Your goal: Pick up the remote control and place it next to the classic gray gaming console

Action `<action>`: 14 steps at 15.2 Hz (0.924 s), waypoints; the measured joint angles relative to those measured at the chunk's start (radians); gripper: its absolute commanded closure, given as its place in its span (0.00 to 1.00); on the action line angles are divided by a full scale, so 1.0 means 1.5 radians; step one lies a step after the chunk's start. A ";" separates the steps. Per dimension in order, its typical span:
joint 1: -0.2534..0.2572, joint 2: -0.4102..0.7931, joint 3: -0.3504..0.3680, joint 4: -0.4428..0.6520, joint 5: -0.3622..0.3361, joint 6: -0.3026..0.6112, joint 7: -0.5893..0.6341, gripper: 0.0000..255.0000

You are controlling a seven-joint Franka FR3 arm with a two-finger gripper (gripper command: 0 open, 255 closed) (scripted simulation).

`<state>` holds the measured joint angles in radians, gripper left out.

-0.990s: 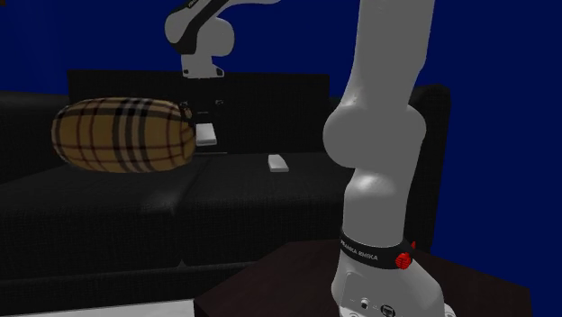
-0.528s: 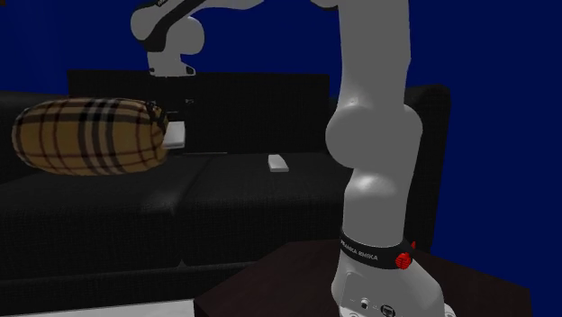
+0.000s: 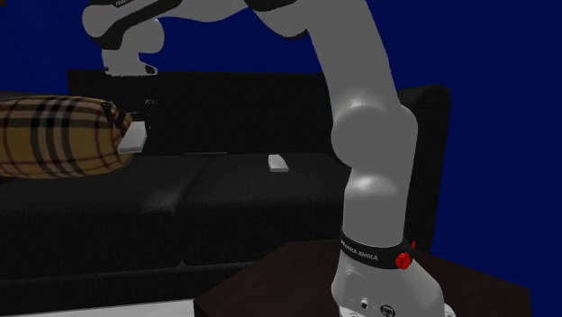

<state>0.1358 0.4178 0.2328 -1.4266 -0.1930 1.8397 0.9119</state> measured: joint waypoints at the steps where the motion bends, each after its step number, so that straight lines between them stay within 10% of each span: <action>1: 0.009 0.028 0.000 0.044 -0.005 -0.016 0.004 1.00; 8: 0.100 0.242 0.004 0.406 -0.046 -0.369 0.043 1.00; 14: 0.063 0.195 0.040 0.271 -0.061 -0.252 0.063 1.00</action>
<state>0.2298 0.7105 0.2929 -1.0201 -0.2852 1.4622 1.0068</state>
